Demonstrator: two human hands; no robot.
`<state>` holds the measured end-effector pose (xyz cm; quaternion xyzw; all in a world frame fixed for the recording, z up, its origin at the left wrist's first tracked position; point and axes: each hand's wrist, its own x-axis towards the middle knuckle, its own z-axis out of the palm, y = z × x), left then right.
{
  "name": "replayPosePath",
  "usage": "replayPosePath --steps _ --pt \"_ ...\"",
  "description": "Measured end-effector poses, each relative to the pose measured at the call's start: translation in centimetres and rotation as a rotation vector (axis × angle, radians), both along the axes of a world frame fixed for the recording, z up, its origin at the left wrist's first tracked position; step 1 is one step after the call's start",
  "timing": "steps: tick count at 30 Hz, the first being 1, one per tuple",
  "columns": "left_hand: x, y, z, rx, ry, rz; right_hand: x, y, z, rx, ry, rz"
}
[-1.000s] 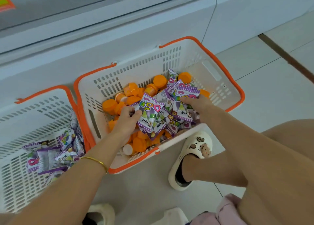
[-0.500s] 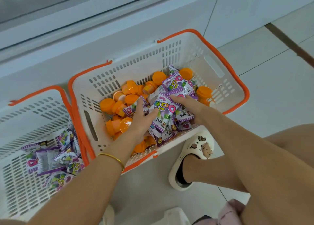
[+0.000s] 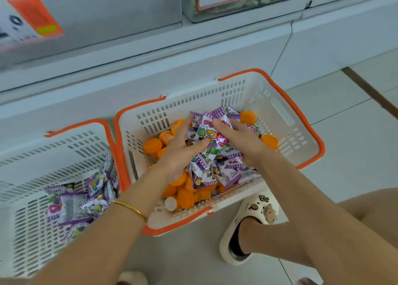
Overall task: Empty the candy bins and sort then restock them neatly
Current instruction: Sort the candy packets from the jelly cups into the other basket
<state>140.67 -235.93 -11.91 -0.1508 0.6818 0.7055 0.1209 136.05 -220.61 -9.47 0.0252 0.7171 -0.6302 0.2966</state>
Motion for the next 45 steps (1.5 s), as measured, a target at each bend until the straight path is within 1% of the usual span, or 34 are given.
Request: replayPosePath --steps 4,9,13,16,18,20,23,25,28,30,33,35,36,38,40,43,45 --pt "2.0 -5.1 5.0 -0.058 0.118 0.032 1.2 -5.2 4.2 -0.003 0.200 0.055" --pt "7.9 -14.7 9.2 -0.101 0.164 0.193 5.1 -15.7 7.4 -0.112 0.297 0.164" --pt "13.9 -22.3 8.9 -0.114 0.127 0.366 8.6 -24.8 6.7 -0.126 0.264 0.311" --pt "17.2 -25.7 6.3 -0.151 0.076 0.491 11.1 -29.6 4.3 -0.061 0.122 0.421" --pt "18.2 -27.0 3.7 -0.224 0.050 0.568 12.1 -31.4 2.1 0.019 -0.007 0.459" --pt "18.5 -27.6 1.8 -0.355 -0.014 0.595 12.4 -32.1 0.5 0.061 -0.063 0.459" --pt "17.5 -27.5 -0.2 -0.556 -0.117 0.463 11.4 -30.6 0.0 0.105 -0.077 0.485" --pt "16.0 -26.3 -0.6 -0.657 -0.155 0.343 10.2 -27.7 0.7 0.067 -0.103 0.468" --pt "12.9 -23.0 0.2 -0.802 -0.111 0.206 7.9 -20.6 2.6 -0.067 -0.125 0.371" --pt "10.6 -19.5 1.3 -0.837 0.026 0.140 5.8 -14.5 3.4 -0.071 -0.094 0.257" --pt "7.4 -13.3 2.2 -0.835 0.278 0.015 2.1 -6.1 3.2 0.083 -0.041 0.028" --pt "5.7 -9.8 1.2 -0.840 0.318 -0.129 -0.1 -2.3 1.8 0.223 -0.026 -0.097" --pt "4.9 -8.4 0.2 -0.849 0.289 -0.206 -1.0 -1.2 0.8 0.312 -0.009 -0.097" --pt "3.3 -6.3 -1.9 -0.889 0.174 -0.369 -2.5 0.4 -2.0 0.512 0.060 0.007" --pt "2.0 -4.8 -4.1 -0.975 0.094 -0.536 -3.7 1.5 -4.8 0.649 0.152 0.106" --pt "0.8 -2.9 -6.8 -1.242 0.108 -0.677 -5.3 2.0 -7.4 0.759 0.282 0.159" --pt "0.4 -2.1 -7.8 -1.367 0.152 -0.684 -6.5 1.6 -8.8 0.774 0.308 0.156"
